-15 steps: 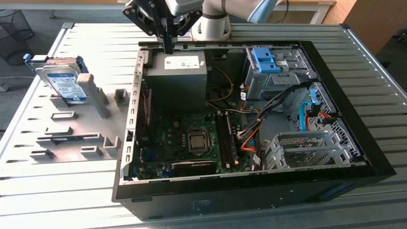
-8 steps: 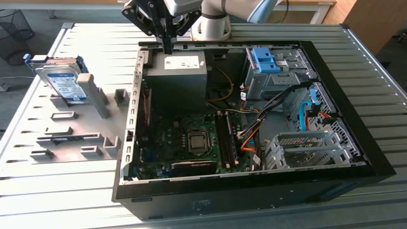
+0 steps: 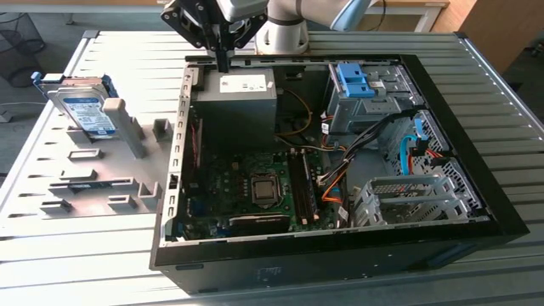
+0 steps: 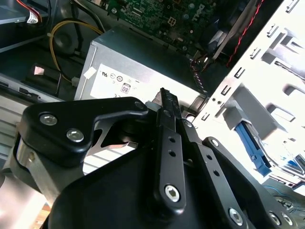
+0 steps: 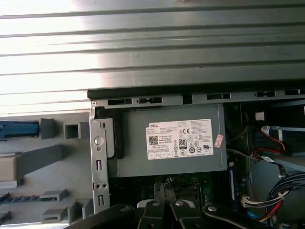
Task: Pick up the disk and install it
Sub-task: 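Reach for the disk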
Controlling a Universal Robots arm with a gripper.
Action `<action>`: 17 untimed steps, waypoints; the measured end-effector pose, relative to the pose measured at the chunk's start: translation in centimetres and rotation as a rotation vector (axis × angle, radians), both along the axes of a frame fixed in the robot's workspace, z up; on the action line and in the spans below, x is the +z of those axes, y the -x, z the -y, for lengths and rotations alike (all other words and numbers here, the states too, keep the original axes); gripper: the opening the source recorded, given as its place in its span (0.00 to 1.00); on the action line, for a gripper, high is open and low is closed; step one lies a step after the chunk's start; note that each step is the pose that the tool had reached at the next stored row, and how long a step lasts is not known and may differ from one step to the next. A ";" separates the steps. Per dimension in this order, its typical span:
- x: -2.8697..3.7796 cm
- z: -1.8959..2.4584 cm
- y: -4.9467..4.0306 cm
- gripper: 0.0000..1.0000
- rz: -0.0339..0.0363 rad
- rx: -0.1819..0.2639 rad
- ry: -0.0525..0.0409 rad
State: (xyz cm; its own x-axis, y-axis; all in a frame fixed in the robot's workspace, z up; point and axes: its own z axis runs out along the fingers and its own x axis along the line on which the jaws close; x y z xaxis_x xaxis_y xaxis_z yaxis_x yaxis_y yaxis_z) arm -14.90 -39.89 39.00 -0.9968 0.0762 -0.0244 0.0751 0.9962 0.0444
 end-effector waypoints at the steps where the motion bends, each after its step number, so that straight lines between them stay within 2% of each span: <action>1: -0.01 0.00 0.02 0.11 0.0000 0.000 0.0000; 17: -0.07 0.00 0.44 0.11 -0.0001 0.000 0.0001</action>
